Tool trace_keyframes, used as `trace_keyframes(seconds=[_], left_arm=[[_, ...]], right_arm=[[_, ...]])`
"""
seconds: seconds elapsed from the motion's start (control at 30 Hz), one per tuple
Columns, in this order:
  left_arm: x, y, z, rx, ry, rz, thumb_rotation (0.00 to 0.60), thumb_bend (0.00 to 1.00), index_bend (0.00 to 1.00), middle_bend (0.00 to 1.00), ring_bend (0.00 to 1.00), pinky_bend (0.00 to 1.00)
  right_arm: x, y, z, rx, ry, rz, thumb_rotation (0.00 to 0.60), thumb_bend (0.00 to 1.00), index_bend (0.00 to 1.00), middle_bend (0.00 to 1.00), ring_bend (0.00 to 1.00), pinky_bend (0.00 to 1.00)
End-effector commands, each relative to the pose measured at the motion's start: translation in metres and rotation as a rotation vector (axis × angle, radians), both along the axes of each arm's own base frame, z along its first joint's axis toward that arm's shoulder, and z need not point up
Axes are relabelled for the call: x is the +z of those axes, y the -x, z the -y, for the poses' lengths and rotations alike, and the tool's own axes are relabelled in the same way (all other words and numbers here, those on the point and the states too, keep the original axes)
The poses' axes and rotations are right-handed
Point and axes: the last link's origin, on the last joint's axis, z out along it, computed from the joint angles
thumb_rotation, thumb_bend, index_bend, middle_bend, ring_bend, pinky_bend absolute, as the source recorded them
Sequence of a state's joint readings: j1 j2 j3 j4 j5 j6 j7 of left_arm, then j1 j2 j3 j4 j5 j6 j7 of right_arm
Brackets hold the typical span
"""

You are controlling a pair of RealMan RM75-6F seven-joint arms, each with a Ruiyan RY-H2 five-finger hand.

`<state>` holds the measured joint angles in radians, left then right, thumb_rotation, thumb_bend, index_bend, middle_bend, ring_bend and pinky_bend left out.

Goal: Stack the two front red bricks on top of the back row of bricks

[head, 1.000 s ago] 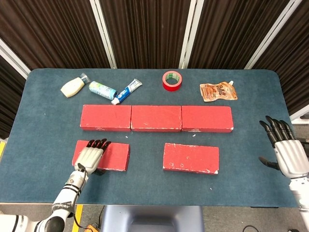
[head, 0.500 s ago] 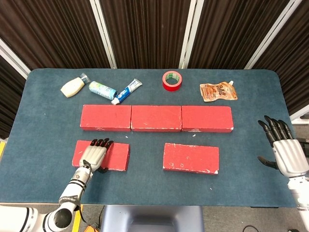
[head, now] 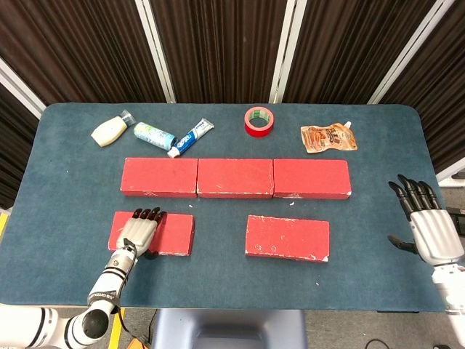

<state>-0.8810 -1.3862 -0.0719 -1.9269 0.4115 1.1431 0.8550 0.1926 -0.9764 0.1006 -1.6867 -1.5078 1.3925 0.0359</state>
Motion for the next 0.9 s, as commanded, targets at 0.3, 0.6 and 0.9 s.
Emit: trace_keyframes(seconds=[0.3, 0.6, 0.9], left_arm=[[-0.006, -0.003, -0.01, 0.001, -0.008, 0.001, 0.6, 0.21, 0.0, 0.0, 0.0, 0.02], [-0.008, 0.001, -0.009, 0.01, 0.001, -0.07, 0.6, 0.21, 0.0, 0.0, 0.0, 0.04], [-0.01, 0.002, -0.015, 0.01, -0.015, -0.076, 0.6, 0.21, 0.0, 0.0, 0.0, 0.03]], right_arm=[[-0.001, 0.0, 0.0, -0.006, -0.003, -0.01, 0.6, 0.0, 0.0, 0.03, 0.01, 0.0], [-0.002, 0.0, 0.0, -0.007, -0.005, -0.011, 0.6, 0.0, 0.0, 0.03, 0.01, 0.0], [-0.002, -0.001, -0.001, -0.004, -0.002, -0.014, 0.6, 0.0, 0.0, 0.03, 0.01, 0.0]])
